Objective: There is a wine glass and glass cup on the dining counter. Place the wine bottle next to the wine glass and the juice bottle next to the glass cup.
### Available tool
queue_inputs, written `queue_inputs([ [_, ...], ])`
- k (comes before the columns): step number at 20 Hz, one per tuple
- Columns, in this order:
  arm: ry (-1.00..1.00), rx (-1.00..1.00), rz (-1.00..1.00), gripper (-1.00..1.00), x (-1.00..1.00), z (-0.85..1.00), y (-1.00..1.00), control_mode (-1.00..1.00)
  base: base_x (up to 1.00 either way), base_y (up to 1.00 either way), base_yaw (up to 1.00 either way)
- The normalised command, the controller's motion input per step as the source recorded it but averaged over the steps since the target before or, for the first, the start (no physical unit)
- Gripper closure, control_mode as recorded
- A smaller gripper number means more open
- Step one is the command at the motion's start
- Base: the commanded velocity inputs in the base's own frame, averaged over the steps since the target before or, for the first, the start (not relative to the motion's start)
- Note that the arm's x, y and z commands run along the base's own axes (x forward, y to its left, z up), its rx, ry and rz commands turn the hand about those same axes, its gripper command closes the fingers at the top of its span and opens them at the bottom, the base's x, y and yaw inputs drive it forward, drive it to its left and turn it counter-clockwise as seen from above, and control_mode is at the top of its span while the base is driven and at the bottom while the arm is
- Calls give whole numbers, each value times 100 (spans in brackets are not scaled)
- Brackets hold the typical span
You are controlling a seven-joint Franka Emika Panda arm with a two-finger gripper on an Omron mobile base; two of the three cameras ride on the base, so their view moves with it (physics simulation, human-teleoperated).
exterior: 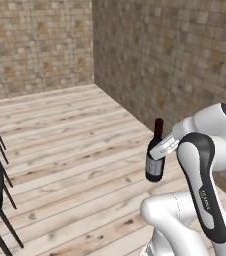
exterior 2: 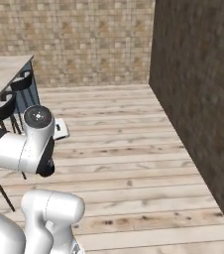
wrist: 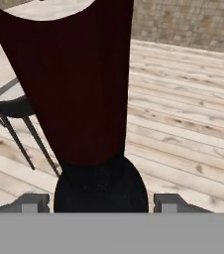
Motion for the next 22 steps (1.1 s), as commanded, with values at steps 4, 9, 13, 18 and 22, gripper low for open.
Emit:
queue_inputs([
  [4, 0, 0, 0, 100, 0, 0, 0, 100, 82, -2, 4],
  [9, 0, 0, 0, 100, 0, 0, 0, 100, 82, -2, 4],
  [13, 0, 0, 0, 100, 0, 0, 0, 100, 82, -2, 3],
  [18, 0, 0, 0, 100, 0, 0, 0, 100, 82, -2, 3],
  [22, 0, 0, 0, 100, 0, 0, 0, 100, 83, -3, 3],
])
